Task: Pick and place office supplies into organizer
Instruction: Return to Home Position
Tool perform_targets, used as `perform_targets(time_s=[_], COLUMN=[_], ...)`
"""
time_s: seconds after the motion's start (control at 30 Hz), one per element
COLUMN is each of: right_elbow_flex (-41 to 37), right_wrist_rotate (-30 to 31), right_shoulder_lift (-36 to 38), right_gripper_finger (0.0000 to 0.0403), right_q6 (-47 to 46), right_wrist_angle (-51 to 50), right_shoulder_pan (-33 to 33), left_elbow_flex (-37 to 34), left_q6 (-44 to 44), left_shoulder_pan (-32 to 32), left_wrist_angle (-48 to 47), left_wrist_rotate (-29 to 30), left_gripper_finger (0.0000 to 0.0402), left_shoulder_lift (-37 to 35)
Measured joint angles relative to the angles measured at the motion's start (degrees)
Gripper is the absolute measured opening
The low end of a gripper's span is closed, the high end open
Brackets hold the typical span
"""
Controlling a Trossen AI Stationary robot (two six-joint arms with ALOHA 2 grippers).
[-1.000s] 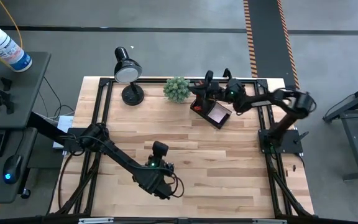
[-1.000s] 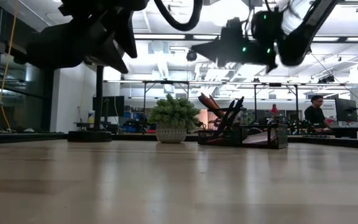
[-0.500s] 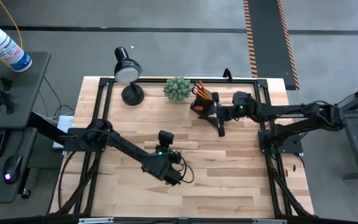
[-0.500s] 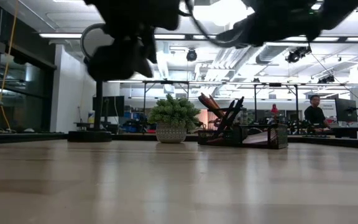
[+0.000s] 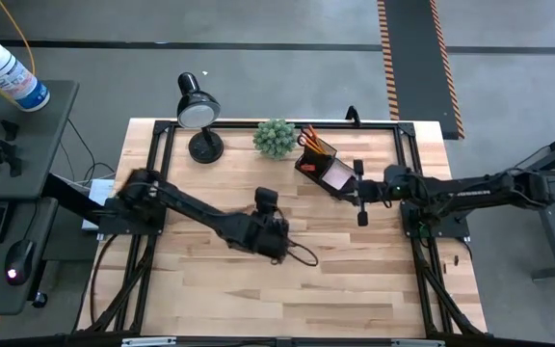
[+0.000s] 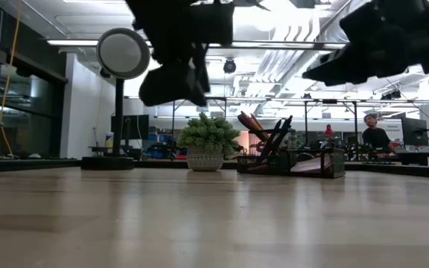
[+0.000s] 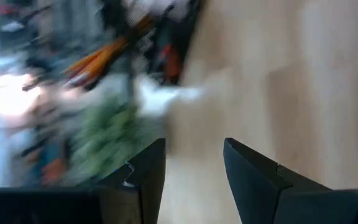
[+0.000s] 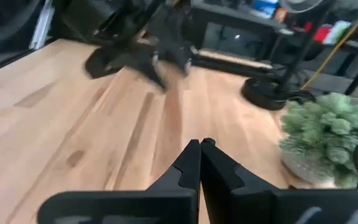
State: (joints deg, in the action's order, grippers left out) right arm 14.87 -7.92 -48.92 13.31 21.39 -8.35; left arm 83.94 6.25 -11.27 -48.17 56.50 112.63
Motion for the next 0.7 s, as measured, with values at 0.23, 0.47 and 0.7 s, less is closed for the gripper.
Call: perform_targets(time_s=[0.23, 0.47, 0.7], right_elbow_flex=[-4.32, -4.53, -4.45], right_wrist_rotate=[1.32, 1.3, 1.76], right_shoulder_lift=[3.44, 2.94, 1.55], right_gripper_finger=[0.0, 0.0, 0.0], right_q6=[-3.05, -4.1, -4.32], right_wrist_angle=[4.78, 6.86, 8.79], right_shoulder_pan=[0.23, 0.17, 0.17], left_elbow_flex=[-28.63, -55.49, -67.12], left_q6=[13.89, 18.57, 16.93], left_shoulder_pan=[5.23, 12.56, 17.15], left_wrist_angle=[49.0, 92.75, 107.71], left_wrist_rotate=[-21.28, -42.95, -50.01], left_gripper_finger=[0.0149, 0.0149, 0.0149], left_shoulder_lift=[-16.01, -29.61, -33.19])
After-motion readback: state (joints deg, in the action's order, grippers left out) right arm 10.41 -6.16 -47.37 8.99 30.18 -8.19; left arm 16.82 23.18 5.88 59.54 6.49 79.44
